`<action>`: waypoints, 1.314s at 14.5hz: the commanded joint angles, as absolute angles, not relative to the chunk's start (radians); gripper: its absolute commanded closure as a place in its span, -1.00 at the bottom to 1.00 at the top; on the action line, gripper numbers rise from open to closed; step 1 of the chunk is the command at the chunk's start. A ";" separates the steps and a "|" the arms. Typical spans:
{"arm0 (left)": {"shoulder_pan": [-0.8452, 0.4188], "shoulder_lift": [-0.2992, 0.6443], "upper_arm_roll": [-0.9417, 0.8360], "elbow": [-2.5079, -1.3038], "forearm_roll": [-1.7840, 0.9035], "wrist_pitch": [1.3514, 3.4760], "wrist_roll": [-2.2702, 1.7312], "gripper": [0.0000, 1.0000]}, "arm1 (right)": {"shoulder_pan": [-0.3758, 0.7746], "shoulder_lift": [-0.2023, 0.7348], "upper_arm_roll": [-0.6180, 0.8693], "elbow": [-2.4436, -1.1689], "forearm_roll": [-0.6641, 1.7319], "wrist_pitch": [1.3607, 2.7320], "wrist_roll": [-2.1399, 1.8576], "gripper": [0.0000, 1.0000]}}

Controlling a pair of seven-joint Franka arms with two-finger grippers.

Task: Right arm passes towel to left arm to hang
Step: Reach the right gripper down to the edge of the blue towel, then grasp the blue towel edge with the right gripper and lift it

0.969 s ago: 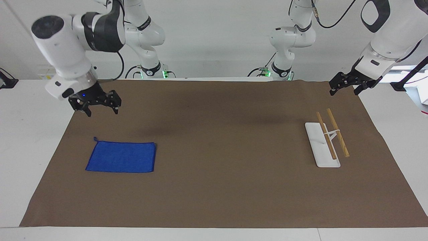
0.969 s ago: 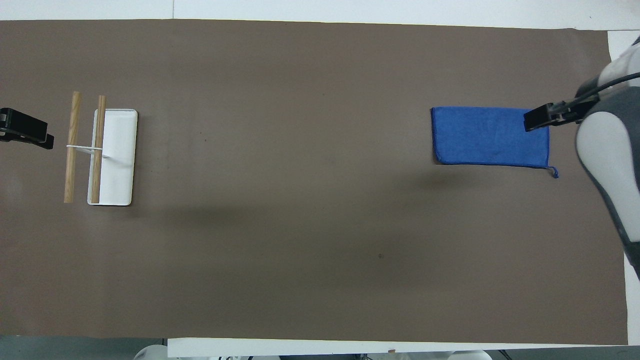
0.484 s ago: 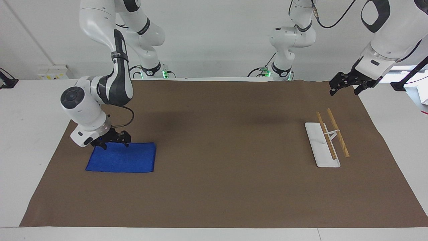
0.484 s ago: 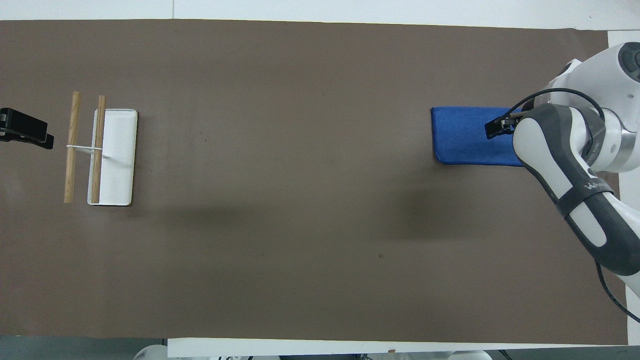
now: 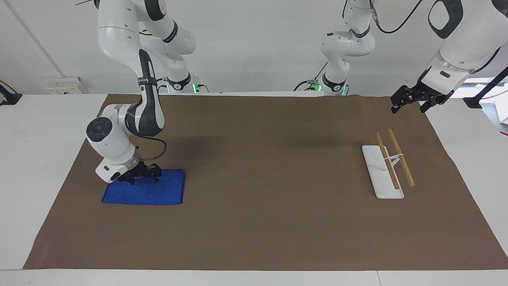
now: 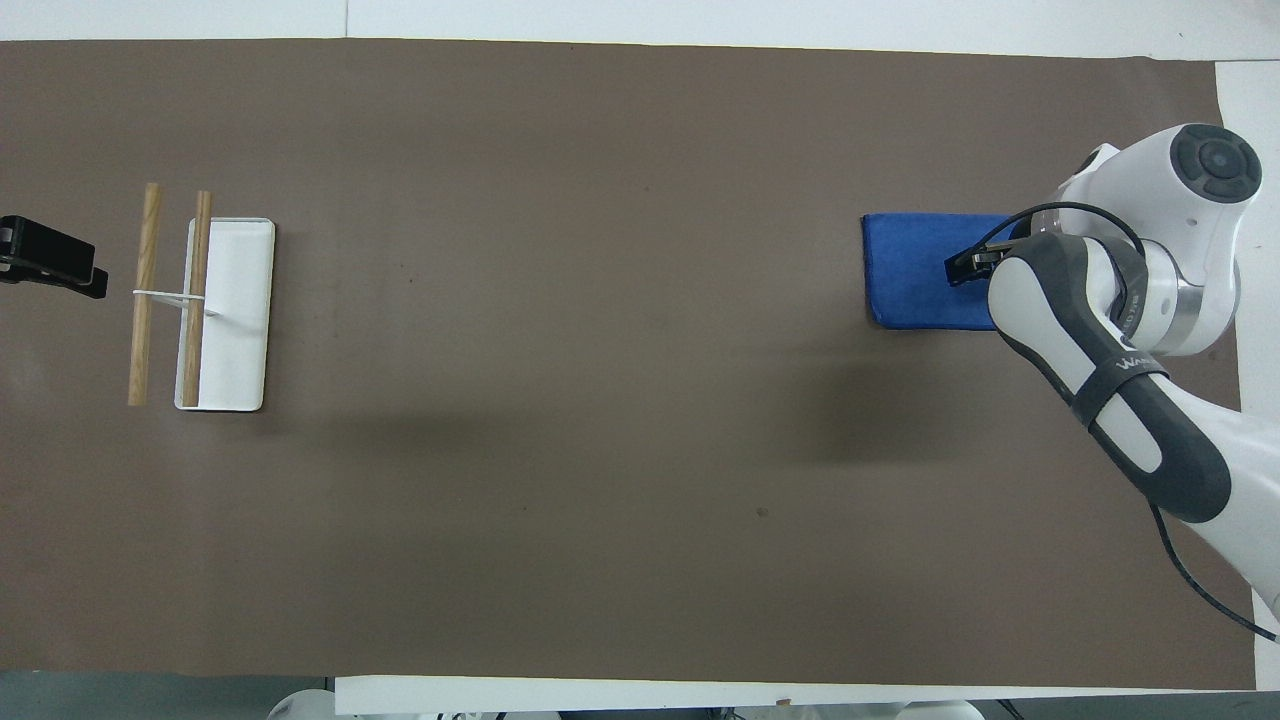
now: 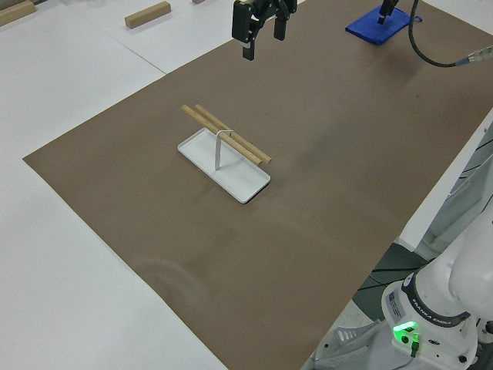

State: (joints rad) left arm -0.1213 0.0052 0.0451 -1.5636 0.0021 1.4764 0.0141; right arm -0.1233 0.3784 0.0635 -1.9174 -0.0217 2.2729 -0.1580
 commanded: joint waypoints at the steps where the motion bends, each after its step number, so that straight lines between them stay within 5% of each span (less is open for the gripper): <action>1: -0.127 0.003 0.057 -1.569 -0.009 1.491 0.018 -1.00 | -0.135 0.377 0.067 -1.963 -0.020 2.327 -0.184 -0.83; 6: -0.127 0.003 0.057 -1.569 -0.009 1.491 0.018 -1.00 | -0.137 0.376 0.067 -1.968 -0.020 2.321 -0.198 -0.15; 8: -0.127 0.003 0.057 -1.569 -0.009 1.491 0.018 -1.00 | -0.135 0.376 0.067 -1.968 -0.020 2.313 -0.207 0.49; 12: -0.127 0.003 0.057 -1.569 -0.009 1.491 0.018 -1.00 | -0.129 0.376 0.067 -1.956 -0.020 2.289 -0.209 0.97; 19: -0.126 0.002 0.058 -1.569 -0.003 1.477 -0.021 -1.00 | -0.118 0.367 0.075 -1.745 -0.017 1.986 -0.209 0.99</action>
